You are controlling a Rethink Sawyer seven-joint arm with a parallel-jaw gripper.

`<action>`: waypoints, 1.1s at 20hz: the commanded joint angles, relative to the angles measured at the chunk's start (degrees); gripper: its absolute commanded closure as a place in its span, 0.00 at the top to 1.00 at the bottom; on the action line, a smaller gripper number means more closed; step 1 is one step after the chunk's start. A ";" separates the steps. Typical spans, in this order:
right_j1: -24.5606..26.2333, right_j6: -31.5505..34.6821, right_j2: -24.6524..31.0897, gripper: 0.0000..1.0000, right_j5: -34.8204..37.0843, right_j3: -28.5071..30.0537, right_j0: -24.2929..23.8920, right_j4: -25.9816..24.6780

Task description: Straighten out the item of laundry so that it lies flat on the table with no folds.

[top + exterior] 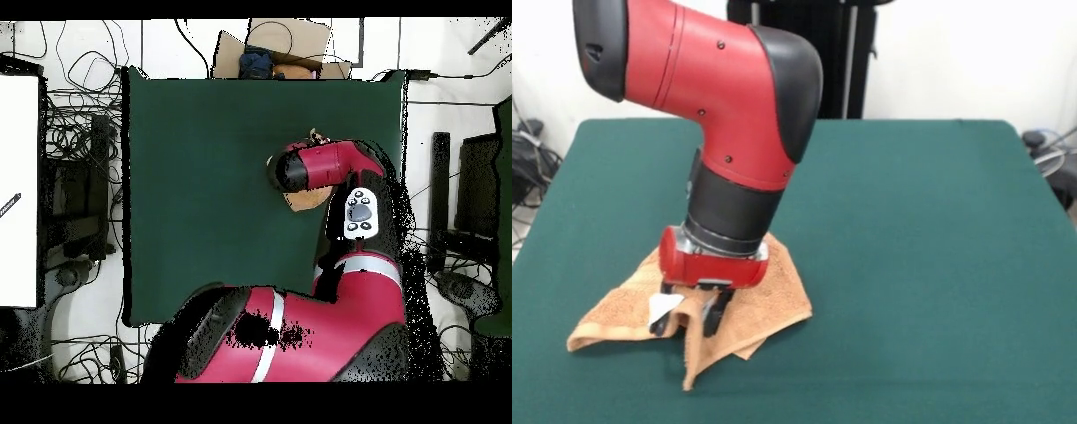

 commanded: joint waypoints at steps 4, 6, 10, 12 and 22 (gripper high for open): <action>5.19 0.29 -3.45 1.00 2.89 -3.88 1.38 -5.87; 5.80 0.92 -3.93 1.00 3.02 -4.81 1.71 -6.13; 6.10 1.05 -4.45 1.00 2.92 -5.19 2.03 -5.60; 6.47 1.30 -4.94 1.00 2.87 -5.68 2.32 -5.51; 7.63 3.33 -7.67 1.00 2.69 -7.14 3.87 -5.44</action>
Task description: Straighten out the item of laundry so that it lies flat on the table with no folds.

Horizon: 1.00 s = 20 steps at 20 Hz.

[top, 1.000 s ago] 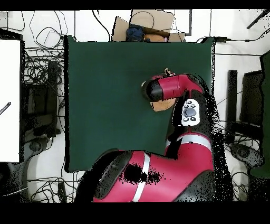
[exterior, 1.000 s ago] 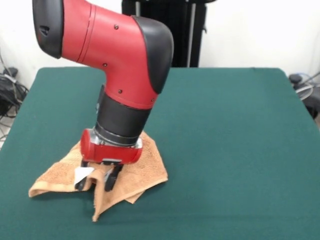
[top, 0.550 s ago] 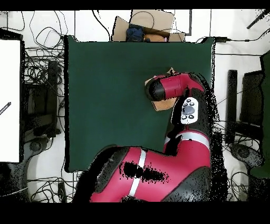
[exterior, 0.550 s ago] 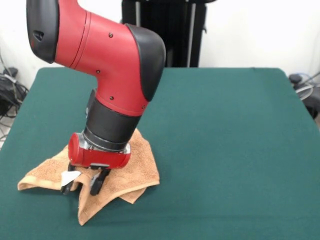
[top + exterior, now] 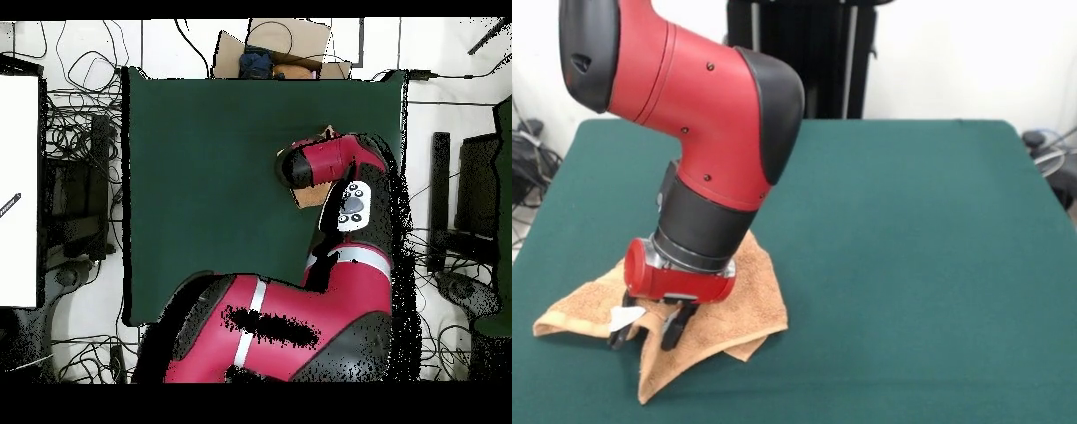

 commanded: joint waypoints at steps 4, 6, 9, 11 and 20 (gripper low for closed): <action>4.94 5.35 -5.51 1.00 2.58 -2.51 3.21 -3.85; 5.57 5.55 -6.57 1.00 2.54 -3.13 3.50 -3.77; 5.76 4.26 -6.95 1.00 2.08 -3.42 3.00 -3.32; 5.13 2.52 -5.94 1.00 2.20 -2.68 2.28 -2.46; 0.68 0.81 0.15 1.00 2.31 3.15 1.43 1.24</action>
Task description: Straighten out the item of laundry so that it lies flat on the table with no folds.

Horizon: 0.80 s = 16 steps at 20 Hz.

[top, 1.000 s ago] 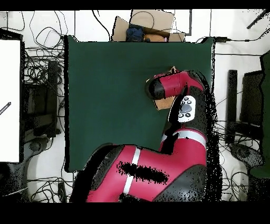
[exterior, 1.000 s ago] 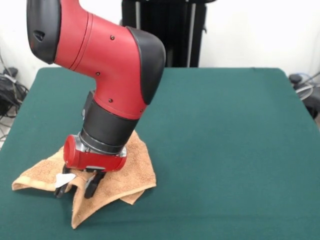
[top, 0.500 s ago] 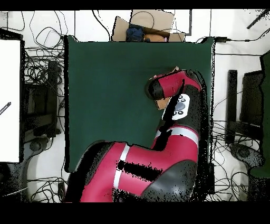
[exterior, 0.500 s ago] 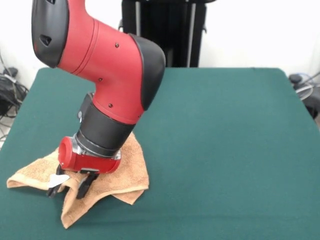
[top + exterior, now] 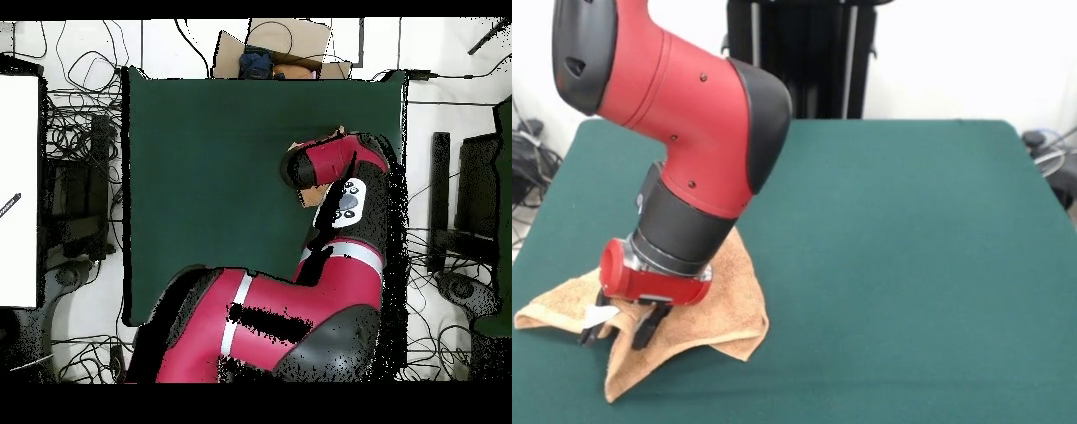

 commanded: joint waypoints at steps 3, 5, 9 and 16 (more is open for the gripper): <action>-3.76 0.93 5.67 1.00 2.73 7.79 -0.04 1.84; -4.75 1.66 5.87 1.00 3.38 8.70 0.53 2.66; -6.00 2.55 6.11 1.00 5.09 9.71 1.67 4.18; -5.20 2.33 6.28 1.00 5.38 9.25 2.03 5.04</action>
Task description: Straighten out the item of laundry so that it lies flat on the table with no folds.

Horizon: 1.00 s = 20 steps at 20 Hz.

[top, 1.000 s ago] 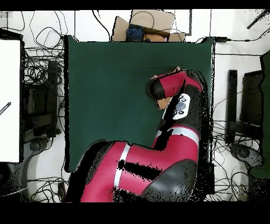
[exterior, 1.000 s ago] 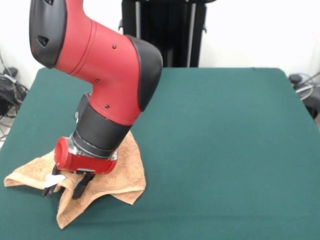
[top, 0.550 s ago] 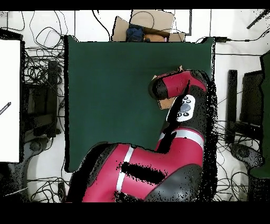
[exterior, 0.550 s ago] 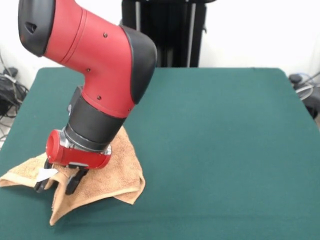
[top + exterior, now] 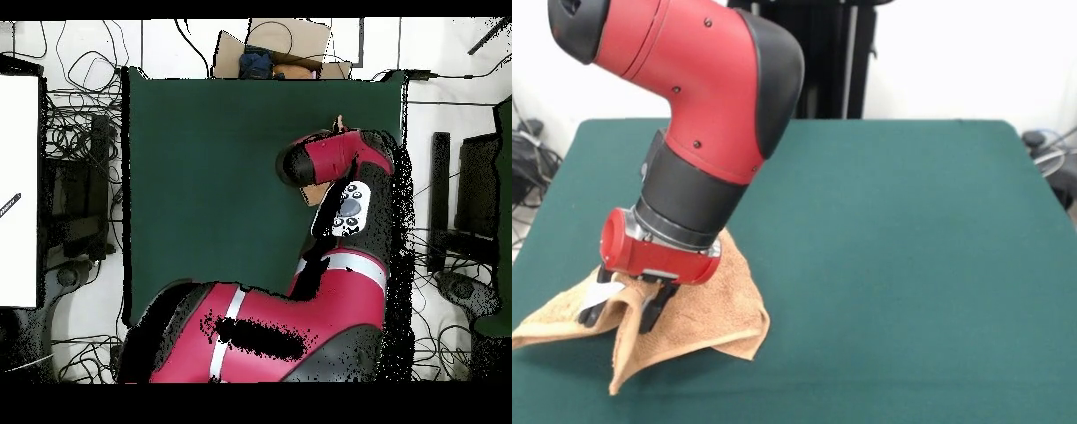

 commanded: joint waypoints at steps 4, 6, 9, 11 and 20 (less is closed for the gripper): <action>-0.54 1.22 6.74 1.00 5.33 6.55 0.56 3.11; -0.48 1.29 6.44 1.00 5.58 6.34 0.72 3.16; -0.46 1.14 6.41 1.00 5.46 6.37 0.67 3.18; -0.45 1.11 6.41 1.00 5.27 6.43 0.62 3.13; -0.49 0.83 6.44 1.00 5.42 6.48 0.59 3.09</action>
